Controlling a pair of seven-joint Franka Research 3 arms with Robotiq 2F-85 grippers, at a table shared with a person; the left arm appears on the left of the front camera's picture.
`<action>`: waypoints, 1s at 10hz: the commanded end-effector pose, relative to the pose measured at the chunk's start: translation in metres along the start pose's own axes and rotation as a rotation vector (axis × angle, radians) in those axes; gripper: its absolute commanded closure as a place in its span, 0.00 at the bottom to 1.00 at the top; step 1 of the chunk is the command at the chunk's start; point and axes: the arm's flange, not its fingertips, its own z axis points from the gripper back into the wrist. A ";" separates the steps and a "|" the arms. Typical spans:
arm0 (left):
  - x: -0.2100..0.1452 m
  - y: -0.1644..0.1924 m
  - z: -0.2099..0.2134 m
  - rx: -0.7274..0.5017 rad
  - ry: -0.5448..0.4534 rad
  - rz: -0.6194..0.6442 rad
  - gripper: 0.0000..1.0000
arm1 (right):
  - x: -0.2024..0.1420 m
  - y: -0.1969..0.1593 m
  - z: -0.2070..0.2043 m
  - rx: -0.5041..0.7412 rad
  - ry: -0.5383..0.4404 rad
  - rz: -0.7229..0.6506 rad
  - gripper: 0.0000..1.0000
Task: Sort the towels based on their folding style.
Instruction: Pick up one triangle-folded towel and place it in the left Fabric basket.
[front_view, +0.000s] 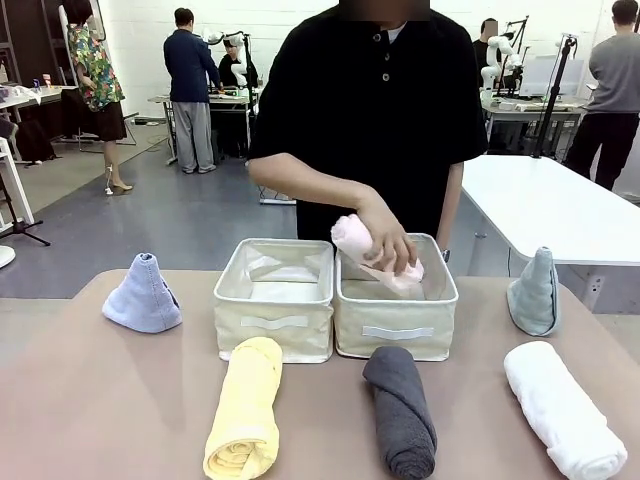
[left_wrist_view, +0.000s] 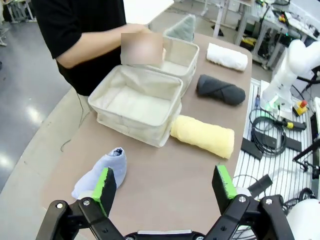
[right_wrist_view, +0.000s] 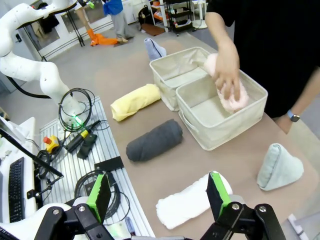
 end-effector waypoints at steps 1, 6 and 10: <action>0.011 0.023 -0.042 -0.048 0.235 -0.096 0.00 | 0.000 0.000 -0.002 0.008 -0.004 0.005 0.00; 0.007 0.077 -0.182 -0.197 0.868 -0.355 0.00 | 0.000 0.000 -0.002 0.008 -0.004 0.005 0.00; -0.007 0.110 -0.237 -0.235 0.890 -0.497 0.00 | 0.000 0.000 -0.002 0.008 -0.004 0.005 0.00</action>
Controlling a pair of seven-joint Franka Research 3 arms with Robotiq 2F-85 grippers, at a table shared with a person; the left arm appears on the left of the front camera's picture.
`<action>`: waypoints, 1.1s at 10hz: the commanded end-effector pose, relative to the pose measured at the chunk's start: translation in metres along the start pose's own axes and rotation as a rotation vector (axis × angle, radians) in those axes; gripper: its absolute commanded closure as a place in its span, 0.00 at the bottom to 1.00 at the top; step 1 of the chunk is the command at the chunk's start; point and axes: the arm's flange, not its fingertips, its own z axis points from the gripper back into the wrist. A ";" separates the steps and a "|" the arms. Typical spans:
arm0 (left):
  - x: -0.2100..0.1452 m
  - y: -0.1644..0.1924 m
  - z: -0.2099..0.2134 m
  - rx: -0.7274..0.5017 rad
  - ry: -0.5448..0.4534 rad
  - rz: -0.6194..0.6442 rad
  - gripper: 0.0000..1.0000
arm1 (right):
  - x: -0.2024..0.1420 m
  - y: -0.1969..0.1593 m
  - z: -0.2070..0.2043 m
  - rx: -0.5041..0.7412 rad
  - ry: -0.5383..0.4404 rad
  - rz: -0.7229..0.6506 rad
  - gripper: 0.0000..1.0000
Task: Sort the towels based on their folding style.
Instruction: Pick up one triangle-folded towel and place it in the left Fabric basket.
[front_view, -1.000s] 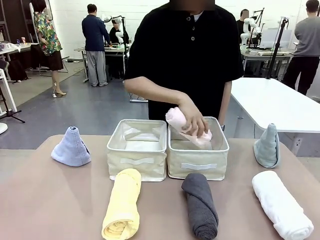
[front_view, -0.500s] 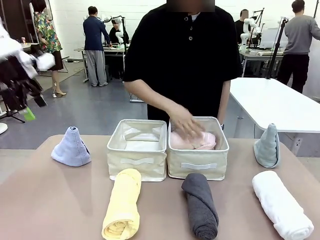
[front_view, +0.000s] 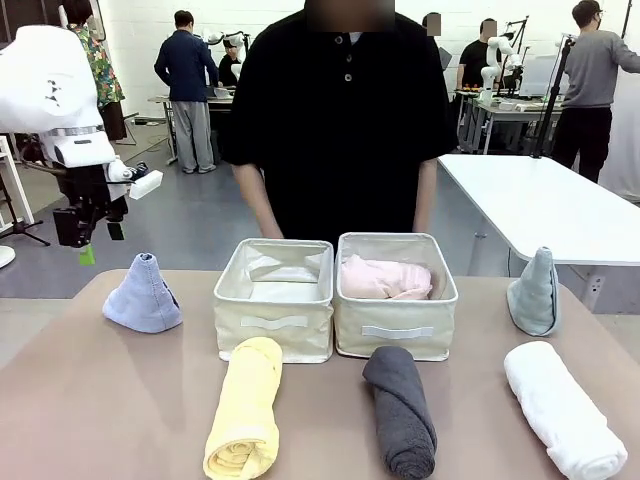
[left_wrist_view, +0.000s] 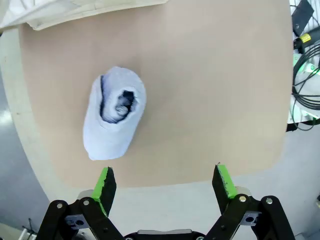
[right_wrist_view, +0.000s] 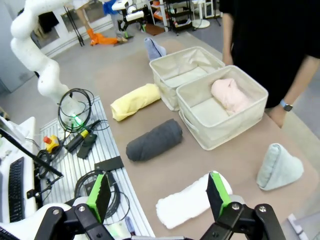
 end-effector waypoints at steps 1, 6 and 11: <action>-0.001 0.008 -0.003 -0.025 -0.047 -0.077 0.00 | 0.000 0.000 -0.001 0.009 -0.006 0.005 0.00; 0.001 0.005 -0.006 -0.007 -0.009 -0.030 0.00 | 0.000 0.000 -0.001 0.009 -0.006 0.005 0.00; 0.012 0.033 -0.030 0.020 -0.043 -0.148 0.00 | 0.000 0.000 -0.001 0.009 -0.006 0.005 0.00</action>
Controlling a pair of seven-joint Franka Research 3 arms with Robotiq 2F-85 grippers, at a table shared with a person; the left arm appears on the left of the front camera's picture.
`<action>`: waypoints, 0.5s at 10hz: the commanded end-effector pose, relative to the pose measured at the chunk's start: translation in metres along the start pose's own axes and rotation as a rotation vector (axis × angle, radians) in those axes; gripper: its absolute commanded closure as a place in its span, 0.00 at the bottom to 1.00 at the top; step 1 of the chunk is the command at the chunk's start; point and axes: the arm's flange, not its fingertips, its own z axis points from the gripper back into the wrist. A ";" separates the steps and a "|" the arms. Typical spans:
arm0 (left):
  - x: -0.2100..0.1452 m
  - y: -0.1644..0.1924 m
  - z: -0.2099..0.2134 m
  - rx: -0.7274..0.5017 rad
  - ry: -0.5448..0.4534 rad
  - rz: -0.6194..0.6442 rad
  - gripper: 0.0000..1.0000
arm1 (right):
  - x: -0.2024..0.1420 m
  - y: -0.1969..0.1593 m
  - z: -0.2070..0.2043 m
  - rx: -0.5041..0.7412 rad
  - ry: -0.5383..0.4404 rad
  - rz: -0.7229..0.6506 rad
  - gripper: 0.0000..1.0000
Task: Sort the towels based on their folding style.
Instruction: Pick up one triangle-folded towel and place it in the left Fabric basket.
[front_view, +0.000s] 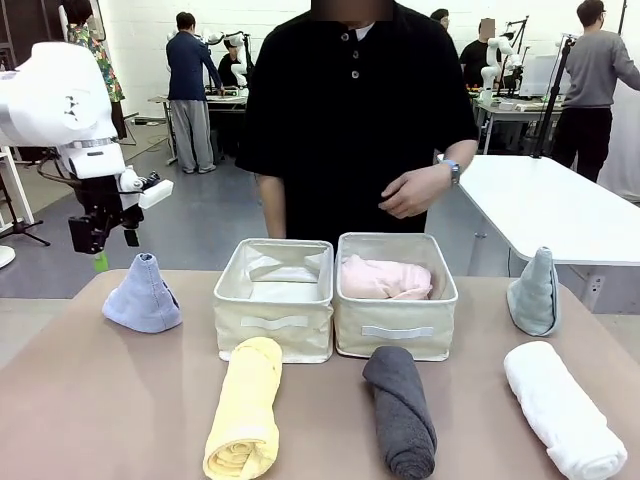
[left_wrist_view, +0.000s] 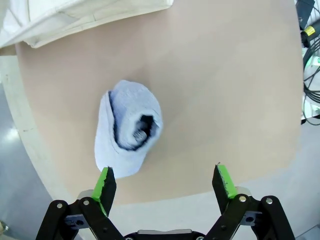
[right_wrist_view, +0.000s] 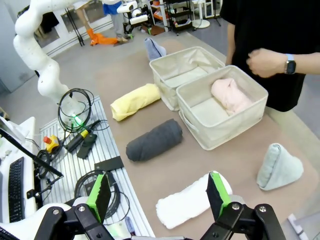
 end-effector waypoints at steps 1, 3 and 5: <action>0.003 0.020 -0.012 0.025 -0.041 -0.071 0.00 | 0.000 0.000 -0.001 0.009 -0.006 0.005 0.00; 0.011 0.033 -0.030 0.035 -0.023 -0.104 0.00 | 0.000 0.000 -0.001 0.009 -0.006 0.005 0.00; 0.017 0.040 -0.042 0.025 -0.012 -0.137 0.00 | 0.000 0.000 -0.001 0.009 -0.006 0.005 0.00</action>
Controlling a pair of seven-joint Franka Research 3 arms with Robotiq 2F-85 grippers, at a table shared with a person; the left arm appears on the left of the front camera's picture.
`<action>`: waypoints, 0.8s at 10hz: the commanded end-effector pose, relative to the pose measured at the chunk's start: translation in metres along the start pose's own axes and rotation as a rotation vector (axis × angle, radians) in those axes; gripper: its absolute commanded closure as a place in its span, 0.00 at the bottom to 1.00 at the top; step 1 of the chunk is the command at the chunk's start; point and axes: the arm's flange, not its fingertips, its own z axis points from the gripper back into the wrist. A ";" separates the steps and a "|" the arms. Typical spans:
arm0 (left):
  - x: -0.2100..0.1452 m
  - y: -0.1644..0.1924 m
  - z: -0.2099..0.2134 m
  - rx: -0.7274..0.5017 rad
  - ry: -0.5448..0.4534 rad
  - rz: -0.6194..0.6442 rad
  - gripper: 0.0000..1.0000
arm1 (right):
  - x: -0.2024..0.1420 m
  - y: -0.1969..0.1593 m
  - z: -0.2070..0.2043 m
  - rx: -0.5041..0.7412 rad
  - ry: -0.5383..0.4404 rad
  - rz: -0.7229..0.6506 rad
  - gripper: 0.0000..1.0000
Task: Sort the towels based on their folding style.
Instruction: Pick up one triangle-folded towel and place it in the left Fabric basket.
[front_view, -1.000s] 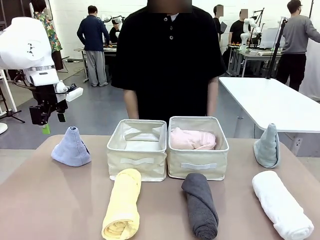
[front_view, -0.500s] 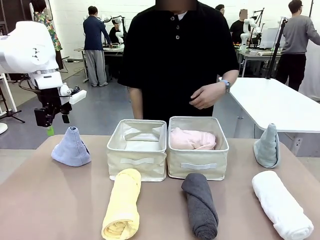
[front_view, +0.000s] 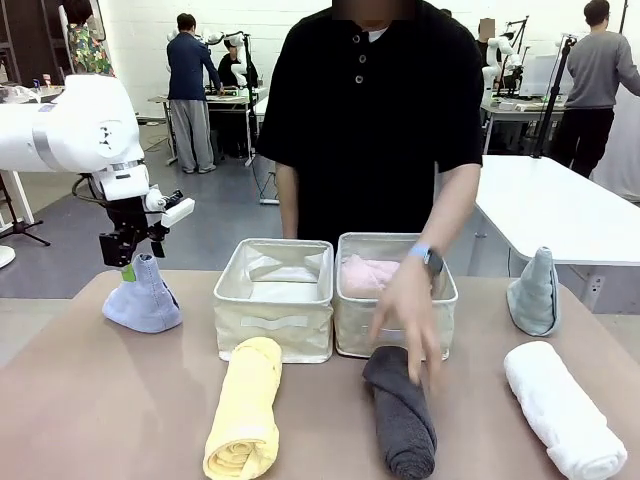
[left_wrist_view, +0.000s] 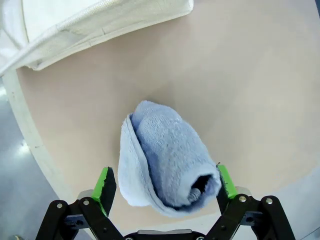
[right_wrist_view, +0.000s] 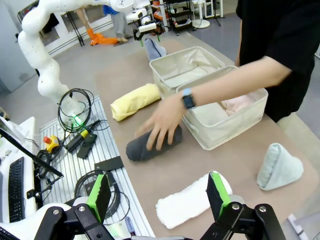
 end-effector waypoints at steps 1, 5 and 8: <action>-0.001 0.006 -0.006 -0.018 -0.002 -0.051 0.00 | 0.000 0.000 -0.001 0.008 -0.007 0.005 0.00; -0.002 0.005 -0.006 -0.028 -0.005 -0.069 1.00 | 0.000 0.000 -0.001 0.008 -0.007 0.005 0.00; -0.003 0.002 -0.004 -0.030 -0.003 -0.071 1.00 | 0.000 0.000 -0.001 0.008 -0.007 0.005 0.00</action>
